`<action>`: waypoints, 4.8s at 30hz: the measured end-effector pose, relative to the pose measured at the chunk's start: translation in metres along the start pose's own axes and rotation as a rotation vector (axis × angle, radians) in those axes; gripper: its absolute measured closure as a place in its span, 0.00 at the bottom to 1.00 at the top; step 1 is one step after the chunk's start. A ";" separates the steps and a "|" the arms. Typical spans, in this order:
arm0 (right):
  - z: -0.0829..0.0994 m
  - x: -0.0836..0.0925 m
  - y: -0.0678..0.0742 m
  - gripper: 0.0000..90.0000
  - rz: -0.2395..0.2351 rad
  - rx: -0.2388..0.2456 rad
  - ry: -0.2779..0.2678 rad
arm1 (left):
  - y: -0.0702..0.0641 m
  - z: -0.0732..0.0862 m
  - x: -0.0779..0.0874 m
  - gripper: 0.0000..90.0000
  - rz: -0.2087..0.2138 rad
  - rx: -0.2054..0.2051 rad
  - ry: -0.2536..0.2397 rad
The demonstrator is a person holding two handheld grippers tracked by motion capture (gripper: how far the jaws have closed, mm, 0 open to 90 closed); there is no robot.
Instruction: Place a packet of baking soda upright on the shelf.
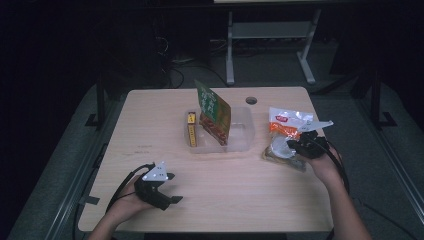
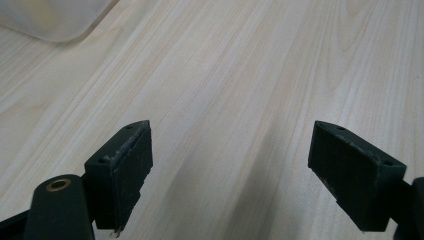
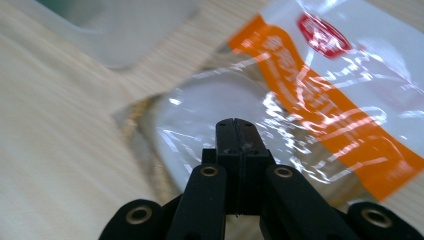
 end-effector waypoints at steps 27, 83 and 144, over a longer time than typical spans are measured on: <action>0.014 -0.024 -0.021 0.99 0.104 0.022 0.122 | -0.002 0.001 -0.002 0.20 0.009 -0.004 0.012; 0.012 -0.022 0.092 1.00 -0.264 0.371 0.192 | -0.004 0.000 -0.001 0.20 0.018 -0.026 0.015; 0.038 0.037 0.091 0.42 -0.304 0.088 -0.015 | -0.011 -0.140 -0.111 0.43 0.315 -0.245 0.000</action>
Point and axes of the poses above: each handheld gripper's, and its own axes: x roughly backward along the jaws, z roughly out of its underside, y roughly to its left, the point moved 7 cm from there along -x, roughly forward along the jaws, and after that the axes turned 6 degrees about y, right-handed, at the moved point
